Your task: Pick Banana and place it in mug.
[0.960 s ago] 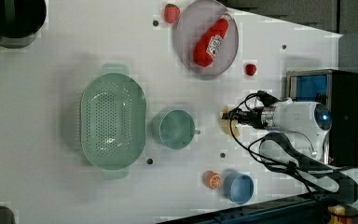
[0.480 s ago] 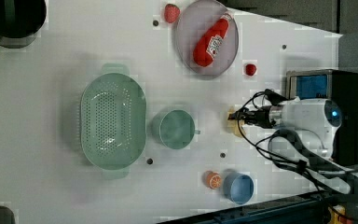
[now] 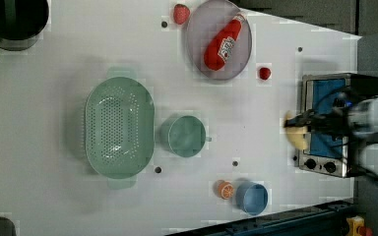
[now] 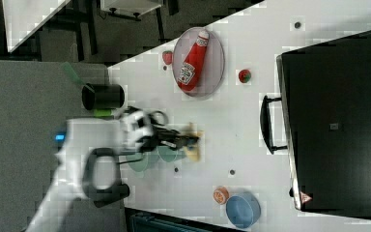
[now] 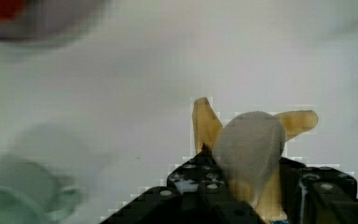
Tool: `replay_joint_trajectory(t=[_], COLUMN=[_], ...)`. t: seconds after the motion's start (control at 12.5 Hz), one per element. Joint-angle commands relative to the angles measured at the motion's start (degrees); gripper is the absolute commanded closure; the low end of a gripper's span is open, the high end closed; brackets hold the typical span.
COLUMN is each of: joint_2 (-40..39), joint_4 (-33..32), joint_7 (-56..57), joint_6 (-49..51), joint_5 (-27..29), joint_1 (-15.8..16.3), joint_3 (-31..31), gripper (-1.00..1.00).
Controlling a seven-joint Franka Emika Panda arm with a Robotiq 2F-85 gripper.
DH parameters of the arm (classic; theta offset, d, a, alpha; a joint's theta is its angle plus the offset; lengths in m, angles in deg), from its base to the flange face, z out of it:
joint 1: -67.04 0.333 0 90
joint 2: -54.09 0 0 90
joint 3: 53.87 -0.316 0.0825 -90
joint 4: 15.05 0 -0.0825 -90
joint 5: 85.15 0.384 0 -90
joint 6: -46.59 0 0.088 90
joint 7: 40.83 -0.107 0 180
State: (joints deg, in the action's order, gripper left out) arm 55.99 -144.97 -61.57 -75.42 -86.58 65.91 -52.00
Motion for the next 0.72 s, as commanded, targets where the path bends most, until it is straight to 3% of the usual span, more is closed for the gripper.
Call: replay_joint_trajectory(t=[0.08,0.4,0.72], joint_2=[2.37,3.81,2.71], joint_4=[7.73,9.64,9.22], joint_7=[-0.26,-7.27,-24.73], joint_6=[9.39,14.07,12.84], joint_5=[1.12,6.62,7.94], joint_1=[0.93,2.58,4.12], joint_3=[-1.17,-6.11,-14.55], gripper=[0.28,0.28,0.28])
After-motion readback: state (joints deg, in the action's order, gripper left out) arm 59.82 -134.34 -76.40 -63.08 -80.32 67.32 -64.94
